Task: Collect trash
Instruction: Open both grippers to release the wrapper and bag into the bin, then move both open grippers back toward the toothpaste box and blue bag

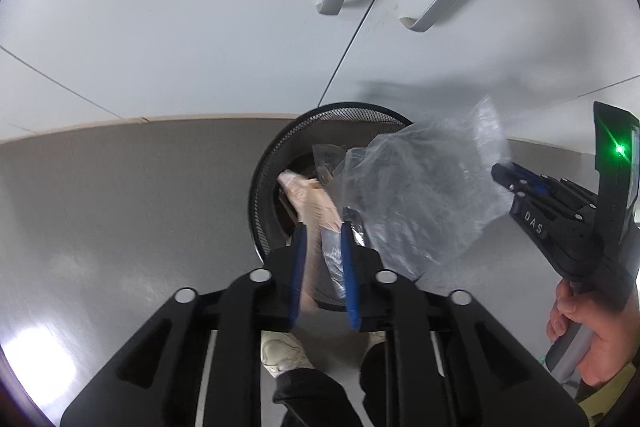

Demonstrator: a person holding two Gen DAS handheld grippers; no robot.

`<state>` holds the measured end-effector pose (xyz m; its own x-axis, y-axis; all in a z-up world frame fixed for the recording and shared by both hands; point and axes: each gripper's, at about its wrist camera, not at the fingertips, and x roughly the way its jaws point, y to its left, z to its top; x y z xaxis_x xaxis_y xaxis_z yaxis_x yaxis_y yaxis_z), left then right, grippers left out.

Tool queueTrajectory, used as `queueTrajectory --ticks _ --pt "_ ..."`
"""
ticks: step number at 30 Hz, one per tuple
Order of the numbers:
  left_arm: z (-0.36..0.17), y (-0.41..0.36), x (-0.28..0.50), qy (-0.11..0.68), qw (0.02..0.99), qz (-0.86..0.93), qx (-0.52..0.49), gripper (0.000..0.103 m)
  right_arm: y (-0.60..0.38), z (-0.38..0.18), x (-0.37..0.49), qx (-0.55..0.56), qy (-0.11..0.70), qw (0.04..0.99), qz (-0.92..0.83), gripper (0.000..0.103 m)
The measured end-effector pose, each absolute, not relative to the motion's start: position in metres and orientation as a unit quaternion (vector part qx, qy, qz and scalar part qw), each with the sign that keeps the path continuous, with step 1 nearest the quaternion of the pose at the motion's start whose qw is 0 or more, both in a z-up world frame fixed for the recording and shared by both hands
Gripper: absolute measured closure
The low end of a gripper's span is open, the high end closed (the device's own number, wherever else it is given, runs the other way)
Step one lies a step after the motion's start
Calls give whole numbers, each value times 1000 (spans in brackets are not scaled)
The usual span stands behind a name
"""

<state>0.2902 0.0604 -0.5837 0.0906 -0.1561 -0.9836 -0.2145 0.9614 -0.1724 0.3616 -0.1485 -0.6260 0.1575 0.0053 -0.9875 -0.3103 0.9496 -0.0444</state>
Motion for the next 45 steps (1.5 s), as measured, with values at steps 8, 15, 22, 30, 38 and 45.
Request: queueTrajectory --ticks 8,15,22,30,38,45 --pt "-540 70 285 661 738 34 -134 80 -147 -588 344 -126 639 749 126 75" --pt "-483 80 269 643 754 36 -132 76 -136 -530 334 -124 633 751 143 68" --pt "-407 78 248 632 769 29 -87 74 -131 -449 316 -112 626 758 145 56" --pt "-299 88 231 609 791 23 -60 66 -138 -324 297 -109 588 787 152 45" --pt "-201 94 241 575 816 -4 -54 65 -162 -204 304 -78 543 826 130 34" --pt "-124 96 248 528 849 -13 -25 57 -162 -130 312 -64 488 862 122 28"
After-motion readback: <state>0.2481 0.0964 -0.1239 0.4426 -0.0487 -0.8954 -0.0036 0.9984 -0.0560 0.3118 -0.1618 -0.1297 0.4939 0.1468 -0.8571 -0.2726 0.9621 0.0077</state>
